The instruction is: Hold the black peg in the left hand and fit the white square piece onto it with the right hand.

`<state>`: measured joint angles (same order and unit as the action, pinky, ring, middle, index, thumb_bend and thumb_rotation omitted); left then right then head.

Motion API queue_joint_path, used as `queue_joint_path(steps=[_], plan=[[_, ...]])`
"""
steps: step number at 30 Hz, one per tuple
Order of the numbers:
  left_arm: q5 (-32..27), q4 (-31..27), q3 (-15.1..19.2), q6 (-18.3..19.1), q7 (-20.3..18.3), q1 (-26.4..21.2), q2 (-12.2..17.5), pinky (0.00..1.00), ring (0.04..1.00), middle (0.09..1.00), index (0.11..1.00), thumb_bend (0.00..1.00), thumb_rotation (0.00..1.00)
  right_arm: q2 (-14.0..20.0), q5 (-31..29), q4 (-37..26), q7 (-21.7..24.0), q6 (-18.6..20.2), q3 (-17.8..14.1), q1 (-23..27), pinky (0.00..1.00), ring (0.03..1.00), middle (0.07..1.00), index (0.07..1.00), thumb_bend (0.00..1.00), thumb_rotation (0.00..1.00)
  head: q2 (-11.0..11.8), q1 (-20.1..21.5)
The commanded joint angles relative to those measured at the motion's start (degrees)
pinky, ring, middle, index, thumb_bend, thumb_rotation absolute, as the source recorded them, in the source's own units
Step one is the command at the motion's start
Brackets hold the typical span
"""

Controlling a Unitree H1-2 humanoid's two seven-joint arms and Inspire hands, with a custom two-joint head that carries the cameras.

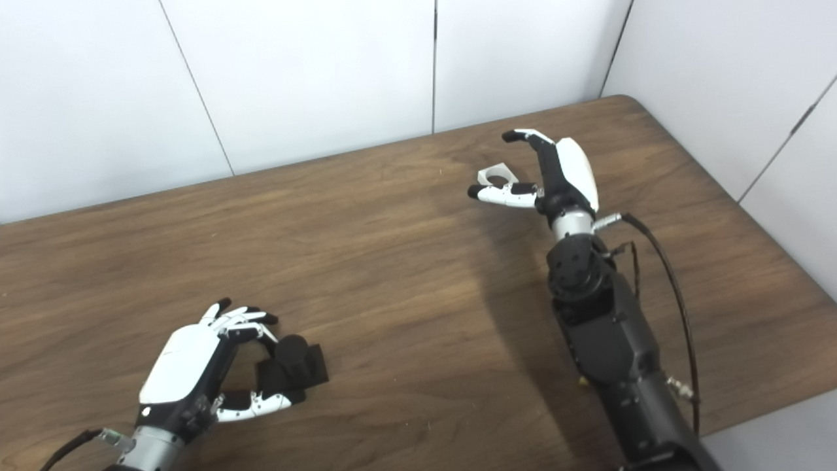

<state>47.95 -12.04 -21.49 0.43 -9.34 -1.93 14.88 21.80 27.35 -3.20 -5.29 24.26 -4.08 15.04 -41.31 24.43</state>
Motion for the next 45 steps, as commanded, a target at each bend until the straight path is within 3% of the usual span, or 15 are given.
queue_joint_path(steps=[1,6,12,16,20,30,38,45], plan=[[0.68,1.42,-0.17,0.44,-1.14,0.34,1.04,0.98,0.845,0.771,0.485,0.52,0.05,3.79,1.61,-0.64,1.09,-0.83,0.29,3.82,0.86,0.922,0.896,0.770,0.81,0.26,0.01,0.05],[0.93,1.96,-0.29,0.07,-0.74,0.27,0.93,0.97,0.841,0.770,0.485,0.52,0.05,10.00,4.10,0.72,6.65,0.89,3.26,6.51,0.91,0.971,0.933,0.787,0.82,0.24,0.06,-0.38],[0.68,1.99,-0.11,-0.24,-0.62,0.33,1.09,0.98,0.840,0.770,0.485,0.52,0.05,18.35,6.50,2.51,18.14,2.55,7.25,11.75,0.98,1.000,0.957,0.775,0.88,0.24,-0.06,-0.85],[0.43,1.87,0.16,-0.09,-0.86,0.40,1.00,0.98,0.842,0.770,0.485,0.52,0.05,21.69,8.75,3.37,27.49,2.65,8.39,15.80,1.00,1.000,0.957,0.763,0.91,0.21,-0.16,-0.98],[0.57,2.07,0.03,0.19,-1.04,0.45,0.61,0.99,0.848,0.773,0.485,0.52,0.05,23.71,10.33,4.79,32.18,2.59,10.87,18.41,0.97,1.000,0.951,0.754,0.92,0.18,0.04,-1.72],[0.35,2.70,-0.08,-0.49,-0.31,0.35,0.33,1.00,0.847,0.774,0.485,0.52,0.05,23.17,14.30,7.98,34.37,2.37,16.28,21.51,1.00,1.000,0.950,0.766,0.91,0.15,0.22,-2.43],[0.76,2.77,-0.44,-0.31,-0.09,0.40,0.40,0.98,0.845,0.771,0.485,0.52,0.05,21.23,17.06,11.52,32.25,-0.01,19.82,22.58,1.00,1.000,0.950,0.768,0.88,0.14,0.26,-2.83],[0.75,2.86,-0.58,-0.30,0.11,0.54,0.44,0.98,0.844,0.772,0.485,0.52,0.05,19.96,17.81,13.84,29.09,-2.68,20.47,22.41,1.00,1.000,0.948,0.771,0.88,0.13,0.30,-3.15]])
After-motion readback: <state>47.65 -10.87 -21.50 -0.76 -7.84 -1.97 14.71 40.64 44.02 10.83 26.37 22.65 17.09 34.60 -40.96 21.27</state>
